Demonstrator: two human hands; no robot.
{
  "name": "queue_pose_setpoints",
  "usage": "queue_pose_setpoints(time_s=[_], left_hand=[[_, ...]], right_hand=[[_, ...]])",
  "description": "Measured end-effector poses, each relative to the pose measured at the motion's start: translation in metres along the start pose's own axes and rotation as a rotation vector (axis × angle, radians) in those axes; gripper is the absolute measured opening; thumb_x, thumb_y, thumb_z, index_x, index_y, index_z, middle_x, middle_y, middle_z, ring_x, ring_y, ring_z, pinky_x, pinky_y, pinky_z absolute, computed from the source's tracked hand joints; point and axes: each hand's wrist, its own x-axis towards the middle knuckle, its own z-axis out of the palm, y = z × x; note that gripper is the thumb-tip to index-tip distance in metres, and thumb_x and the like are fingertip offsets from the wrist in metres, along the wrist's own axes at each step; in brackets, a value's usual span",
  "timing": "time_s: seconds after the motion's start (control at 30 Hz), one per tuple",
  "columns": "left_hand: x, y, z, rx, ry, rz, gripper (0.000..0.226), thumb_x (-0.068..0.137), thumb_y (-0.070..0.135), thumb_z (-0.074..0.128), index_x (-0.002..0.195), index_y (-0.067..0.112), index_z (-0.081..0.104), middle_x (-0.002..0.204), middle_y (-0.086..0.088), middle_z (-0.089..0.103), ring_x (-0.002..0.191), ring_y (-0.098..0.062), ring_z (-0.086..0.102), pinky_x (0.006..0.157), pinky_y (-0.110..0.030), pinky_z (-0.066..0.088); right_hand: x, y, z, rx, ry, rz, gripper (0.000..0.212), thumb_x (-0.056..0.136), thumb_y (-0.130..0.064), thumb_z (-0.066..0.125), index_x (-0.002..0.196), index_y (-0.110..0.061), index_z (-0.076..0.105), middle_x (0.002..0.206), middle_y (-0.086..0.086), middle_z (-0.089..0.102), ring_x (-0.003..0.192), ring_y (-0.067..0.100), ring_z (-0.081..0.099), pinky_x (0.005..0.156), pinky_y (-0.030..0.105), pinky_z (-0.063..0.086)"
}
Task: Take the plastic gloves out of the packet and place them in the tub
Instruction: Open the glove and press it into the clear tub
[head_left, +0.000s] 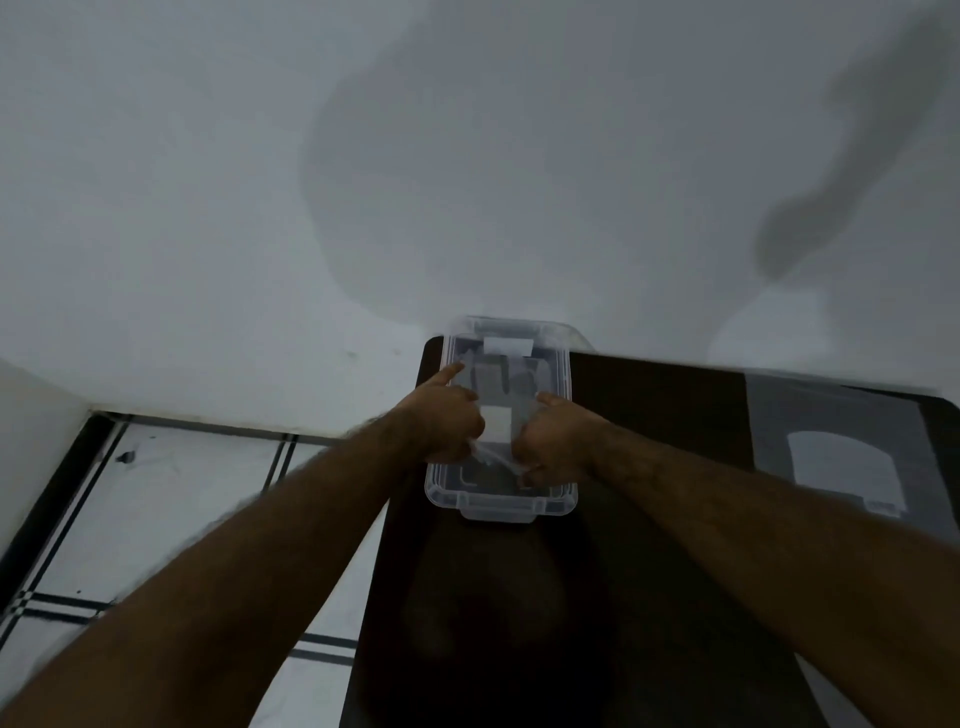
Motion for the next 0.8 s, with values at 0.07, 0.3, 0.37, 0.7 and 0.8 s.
queue_pose_setpoints(time_s=[0.07, 0.3, 0.37, 0.7, 0.8], left_hand=[[0.0, 0.001, -0.003, 0.001, -0.052, 0.014, 0.038, 0.097, 0.059, 0.06, 0.118, 0.032, 0.075, 0.129, 0.006, 0.073, 0.146, -0.02, 0.049, 0.124, -0.061, -0.017], [-0.009, 0.007, -0.012, -0.004, -0.119, 0.069, 0.053, 0.094, 0.071, 0.055, 0.133, 0.037, 0.069, 0.144, 0.008, 0.063, 0.157, -0.021, 0.033, 0.113, -0.067, -0.028], [-0.01, 0.008, -0.013, -0.004, -0.151, 0.079, 0.053, 0.098, 0.07, 0.048, 0.135, 0.038, 0.068, 0.147, 0.011, 0.062, 0.16, -0.021, 0.026, 0.116, -0.071, -0.026], [-0.011, 0.008, -0.019, 0.019, -0.212, 0.096, 0.036, 0.104, 0.048, 0.051, 0.127, 0.033, 0.074, 0.14, 0.009, 0.069, 0.159, -0.022, 0.031, 0.122, -0.074, -0.015], [-0.014, 0.01, -0.022, 0.066, -0.259, 0.054, 0.033, 0.105, 0.043, 0.054, 0.124, 0.027, 0.074, 0.135, 0.003, 0.071, 0.155, -0.023, 0.038, 0.124, -0.072, -0.012]], right_hand=[[0.004, -0.002, -0.004, 0.033, -0.109, 0.006, 0.038, 0.098, -0.06, 0.052, 0.114, -0.031, 0.072, 0.112, -0.006, 0.072, 0.119, 0.018, 0.064, 0.128, 0.06, 0.016], [0.007, -0.009, -0.011, -0.076, -0.103, -0.02, 0.041, 0.102, -0.059, 0.048, 0.12, -0.033, 0.074, 0.12, -0.003, 0.072, 0.121, 0.023, 0.063, 0.123, 0.057, 0.027], [0.007, -0.012, -0.01, -0.127, -0.058, -0.056, 0.038, 0.103, -0.054, 0.051, 0.127, -0.031, 0.069, 0.122, -0.001, 0.071, 0.119, 0.026, 0.064, 0.119, 0.056, 0.034], [0.014, -0.02, 0.005, -0.157, -0.048, 0.023, 0.038, 0.101, -0.048, 0.061, 0.137, -0.034, 0.063, 0.125, -0.001, 0.069, 0.124, 0.029, 0.062, 0.119, 0.064, 0.033], [0.016, -0.021, 0.009, -0.133, -0.028, 0.046, 0.043, 0.1, -0.048, 0.064, 0.139, -0.033, 0.061, 0.126, 0.001, 0.069, 0.125, 0.03, 0.062, 0.119, 0.062, 0.035]])
